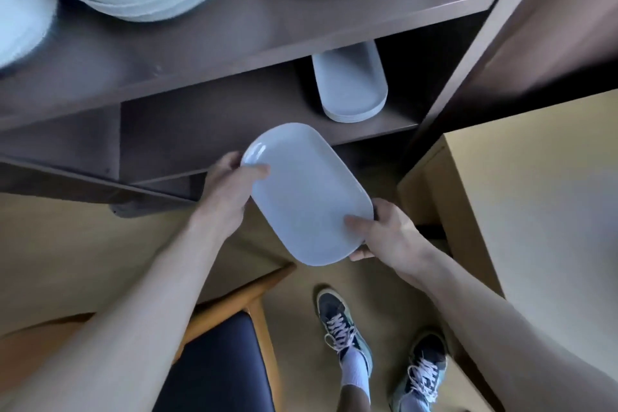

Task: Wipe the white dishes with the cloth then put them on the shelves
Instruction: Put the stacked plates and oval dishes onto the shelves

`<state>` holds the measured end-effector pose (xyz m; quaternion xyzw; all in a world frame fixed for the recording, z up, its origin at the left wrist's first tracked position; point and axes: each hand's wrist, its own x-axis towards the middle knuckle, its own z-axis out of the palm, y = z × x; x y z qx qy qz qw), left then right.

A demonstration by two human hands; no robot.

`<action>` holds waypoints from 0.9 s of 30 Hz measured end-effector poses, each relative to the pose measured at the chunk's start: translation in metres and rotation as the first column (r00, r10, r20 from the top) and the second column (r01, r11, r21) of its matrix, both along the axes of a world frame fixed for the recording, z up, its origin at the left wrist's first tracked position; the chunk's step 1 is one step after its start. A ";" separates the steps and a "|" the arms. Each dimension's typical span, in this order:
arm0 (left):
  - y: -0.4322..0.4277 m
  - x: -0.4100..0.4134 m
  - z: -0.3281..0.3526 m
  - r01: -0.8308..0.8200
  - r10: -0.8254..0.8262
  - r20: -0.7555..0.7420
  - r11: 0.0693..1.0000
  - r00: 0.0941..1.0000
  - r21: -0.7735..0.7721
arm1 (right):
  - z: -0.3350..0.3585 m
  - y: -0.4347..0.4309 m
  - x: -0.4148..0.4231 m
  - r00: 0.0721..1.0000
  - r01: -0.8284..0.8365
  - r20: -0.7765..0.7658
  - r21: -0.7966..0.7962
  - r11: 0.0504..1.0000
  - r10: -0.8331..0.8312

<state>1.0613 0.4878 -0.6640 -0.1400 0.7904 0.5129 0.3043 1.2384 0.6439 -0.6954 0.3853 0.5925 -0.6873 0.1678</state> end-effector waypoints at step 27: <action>0.012 -0.082 -0.114 -0.075 0.075 0.043 0.997 0.996 0.004 | -0.083 -0.001 -0.199 0.995 -0.058 0.092 0.367 0.928 0.026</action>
